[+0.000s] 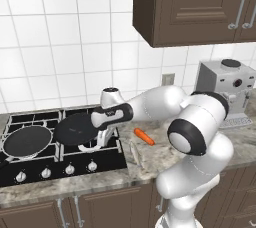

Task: Place both pans onto different burners. Then place the carrot and the fish on different pans.

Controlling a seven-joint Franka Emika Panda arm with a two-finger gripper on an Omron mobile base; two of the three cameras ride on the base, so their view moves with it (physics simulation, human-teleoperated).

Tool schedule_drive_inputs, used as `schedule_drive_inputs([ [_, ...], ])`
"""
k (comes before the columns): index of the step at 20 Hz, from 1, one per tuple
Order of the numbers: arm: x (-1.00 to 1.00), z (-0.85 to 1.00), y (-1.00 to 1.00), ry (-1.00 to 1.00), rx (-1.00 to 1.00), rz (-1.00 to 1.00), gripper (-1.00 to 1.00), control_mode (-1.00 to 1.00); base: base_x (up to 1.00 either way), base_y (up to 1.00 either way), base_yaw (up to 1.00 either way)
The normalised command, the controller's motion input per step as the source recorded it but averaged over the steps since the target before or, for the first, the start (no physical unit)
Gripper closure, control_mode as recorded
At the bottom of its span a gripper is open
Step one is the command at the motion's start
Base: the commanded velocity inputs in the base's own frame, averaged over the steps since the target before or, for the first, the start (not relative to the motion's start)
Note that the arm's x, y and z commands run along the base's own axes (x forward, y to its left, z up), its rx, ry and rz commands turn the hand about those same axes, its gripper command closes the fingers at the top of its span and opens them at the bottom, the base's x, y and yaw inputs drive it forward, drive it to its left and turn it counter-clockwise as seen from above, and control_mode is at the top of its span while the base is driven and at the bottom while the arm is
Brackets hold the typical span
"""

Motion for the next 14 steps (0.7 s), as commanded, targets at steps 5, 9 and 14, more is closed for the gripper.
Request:
schedule_drive_inputs([
  [5, 0.00, -0.20, 0.00, 0.00, -0.07, -0.03, 1.00, -1.00, 0.00, 0.00, 0.00],
  [9, -0.04, -0.29, -0.03, 0.00, -0.04, -0.03, 1.00, -1.00, 0.00, 0.00, 0.00],
  [14, -0.11, -0.35, -0.14, 0.00, 0.00, -0.03, 1.00, -1.00, 0.00, 0.00, 0.00],
])
